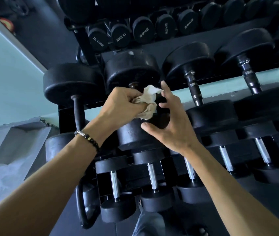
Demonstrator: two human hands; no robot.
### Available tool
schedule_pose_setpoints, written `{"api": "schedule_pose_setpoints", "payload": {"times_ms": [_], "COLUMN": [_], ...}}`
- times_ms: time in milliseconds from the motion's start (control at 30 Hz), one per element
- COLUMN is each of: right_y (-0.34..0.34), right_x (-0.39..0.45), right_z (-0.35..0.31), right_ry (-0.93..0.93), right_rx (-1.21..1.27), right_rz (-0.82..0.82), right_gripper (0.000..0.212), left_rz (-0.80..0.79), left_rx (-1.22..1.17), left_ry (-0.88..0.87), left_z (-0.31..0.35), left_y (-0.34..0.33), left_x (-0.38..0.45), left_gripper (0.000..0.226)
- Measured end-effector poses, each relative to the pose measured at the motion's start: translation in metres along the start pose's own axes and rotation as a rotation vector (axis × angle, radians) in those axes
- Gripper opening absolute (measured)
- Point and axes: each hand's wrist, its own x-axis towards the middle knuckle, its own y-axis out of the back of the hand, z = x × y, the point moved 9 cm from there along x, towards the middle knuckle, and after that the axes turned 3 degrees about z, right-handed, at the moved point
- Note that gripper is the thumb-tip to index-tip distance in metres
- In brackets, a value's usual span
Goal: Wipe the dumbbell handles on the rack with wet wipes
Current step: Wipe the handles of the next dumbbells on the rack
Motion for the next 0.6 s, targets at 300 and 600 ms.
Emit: {"api": "schedule_pose_setpoints", "payload": {"times_ms": [300,600], "right_y": [0.157,0.379], "right_x": [-0.115,-0.293], "right_z": [0.039,0.175], "right_ry": [0.087,-0.423], "right_rx": [-0.091,-0.326], "right_rz": [0.253,0.407], "right_gripper": [0.021,0.009], "left_rz": [-0.282,-0.567], "left_rx": [-0.049,0.472], "left_ry": [0.132,-0.297], "left_z": [0.064,0.136], "left_y": [-0.156,-0.438], "left_x": [-0.096,-0.171], "left_gripper": [0.022,0.029]}}
